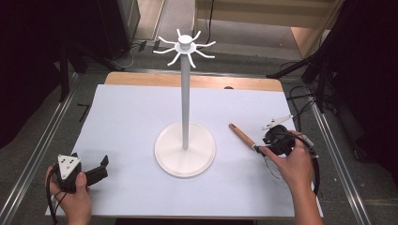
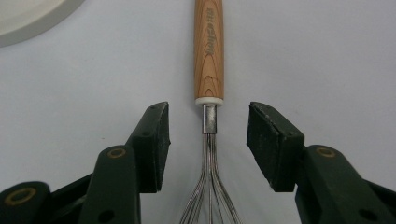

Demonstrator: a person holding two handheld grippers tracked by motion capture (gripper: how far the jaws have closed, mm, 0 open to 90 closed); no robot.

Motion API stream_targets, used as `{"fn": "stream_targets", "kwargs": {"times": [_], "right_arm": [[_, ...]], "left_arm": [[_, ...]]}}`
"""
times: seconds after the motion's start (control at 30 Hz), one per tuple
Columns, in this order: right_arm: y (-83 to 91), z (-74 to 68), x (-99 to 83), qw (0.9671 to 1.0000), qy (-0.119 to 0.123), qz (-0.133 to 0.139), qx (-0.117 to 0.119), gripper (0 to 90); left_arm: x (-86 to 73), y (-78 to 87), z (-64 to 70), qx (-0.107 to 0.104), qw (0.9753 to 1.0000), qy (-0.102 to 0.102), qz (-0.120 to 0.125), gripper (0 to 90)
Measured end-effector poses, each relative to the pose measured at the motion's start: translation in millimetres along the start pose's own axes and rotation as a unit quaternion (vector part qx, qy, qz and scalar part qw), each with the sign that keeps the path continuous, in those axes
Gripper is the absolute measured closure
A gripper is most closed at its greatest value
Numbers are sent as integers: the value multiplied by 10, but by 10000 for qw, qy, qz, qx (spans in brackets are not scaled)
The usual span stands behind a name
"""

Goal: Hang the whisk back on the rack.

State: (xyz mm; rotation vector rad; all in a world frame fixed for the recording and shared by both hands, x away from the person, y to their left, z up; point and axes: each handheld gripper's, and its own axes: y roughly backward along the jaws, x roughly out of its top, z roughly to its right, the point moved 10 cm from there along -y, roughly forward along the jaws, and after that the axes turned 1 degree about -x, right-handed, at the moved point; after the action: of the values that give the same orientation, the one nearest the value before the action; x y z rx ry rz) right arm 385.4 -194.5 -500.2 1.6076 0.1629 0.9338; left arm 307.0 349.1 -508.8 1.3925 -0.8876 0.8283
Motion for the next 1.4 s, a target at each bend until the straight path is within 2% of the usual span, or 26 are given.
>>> {"fn": "stream_targets", "kwargs": {"times": [0.1, 0.23, 0.47, 0.6, 0.7, 0.9, 1.2, 1.4], "right_arm": [[-74, -14, 7, 9997, 107, -231, 55, 549], [-152, -13, 15, 9992, 144, -362, 74, 555], [-230, -9, 56, 9987, 52, -484, 144, 564], [-258, -10, 82, 9983, 74, -570, 125, 575], [-297, -3, 104, 9976, 0, -680, 108, 585], [-335, -2, 167, 9971, 39, -750, 103, 595], [-460, 14, 202, 9956, -29, -927, 124, 617], [-553, 0, 202, 9927, -123, -1179, 219, 646]], "left_arm": [[0, 1, 4, 4, 10000, -31, -3, 2], [-1, -1, 4, -2, 10000, -42, -12, 2], [-2, -2, 7, -7, 10000, -55, -16, 2], [-2, -2, 8, -8, 10000, -54, -16, 2], [-2, -3, 7, -6, 10000, -52, -18, 2], [-2, -3, 7, -8, 10000, -52, -20, 2], [-4, -6, 8, -11, 10000, -60, -33, 2], [-6, -8, 7, 7, 10000, -46, -55, 2]]}}
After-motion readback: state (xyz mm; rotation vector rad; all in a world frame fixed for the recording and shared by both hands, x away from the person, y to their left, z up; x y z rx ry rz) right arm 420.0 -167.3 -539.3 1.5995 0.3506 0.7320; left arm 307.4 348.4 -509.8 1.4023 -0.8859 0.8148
